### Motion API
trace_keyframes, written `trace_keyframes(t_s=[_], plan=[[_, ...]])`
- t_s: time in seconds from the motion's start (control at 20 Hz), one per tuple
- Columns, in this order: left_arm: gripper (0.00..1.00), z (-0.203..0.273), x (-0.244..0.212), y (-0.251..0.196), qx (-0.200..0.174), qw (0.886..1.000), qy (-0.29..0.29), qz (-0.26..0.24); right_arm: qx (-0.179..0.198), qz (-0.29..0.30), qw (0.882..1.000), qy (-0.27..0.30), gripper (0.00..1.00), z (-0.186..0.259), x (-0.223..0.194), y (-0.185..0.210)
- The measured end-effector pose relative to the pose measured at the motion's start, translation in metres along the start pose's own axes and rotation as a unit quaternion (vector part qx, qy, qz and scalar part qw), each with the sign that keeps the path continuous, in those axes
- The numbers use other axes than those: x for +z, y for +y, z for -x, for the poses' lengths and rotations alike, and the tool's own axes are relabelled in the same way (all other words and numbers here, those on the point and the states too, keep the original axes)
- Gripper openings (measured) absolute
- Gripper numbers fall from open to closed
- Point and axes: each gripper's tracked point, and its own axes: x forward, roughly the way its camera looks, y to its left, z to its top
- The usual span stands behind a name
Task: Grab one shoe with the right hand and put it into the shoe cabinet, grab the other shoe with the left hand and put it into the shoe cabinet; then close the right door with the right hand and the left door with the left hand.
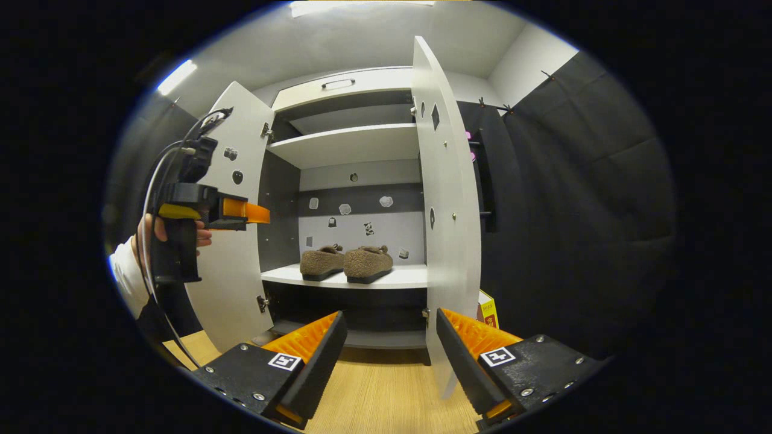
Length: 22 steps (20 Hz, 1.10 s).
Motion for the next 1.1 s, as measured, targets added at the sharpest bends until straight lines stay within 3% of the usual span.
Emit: trace_keyframes(t_s=[0.15, 0.55, 0.75, 0.85, 1.1], plan=[[0.96, 0.036, -0.023, -0.007, -0.009, 1.0, 0.005, 0.014, 0.003, -0.004, 1.0, -0.005, 0.92, -0.003, 0.0, 0.004], [0.96, 0.099, -0.1, 0.016, 0.059, 0.998, 0.001, 0.014, 0.007, -0.011, 1.0, 0.016, 0.92, -0.008, -0.02, 0.013], [0.96, 0.119, -0.122, 0.021, 0.076, 0.997, -0.002, -0.014, 0.008, -0.011, 1.0, 0.025, 0.92, -0.003, -0.023, 0.015], [0.96, 0.125, -0.124, 0.024, 0.085, 0.996, -0.005, -0.028, 0.003, -0.009, 1.0, 0.018, 0.92, 0.0, -0.014, 0.009], [0.94, 0.13, -0.129, 0.017, 0.082, 0.996, -0.003, -0.043, -0.032, 0.024, 0.998, -0.041, 0.92, 0.006, 0.057, -0.045]])
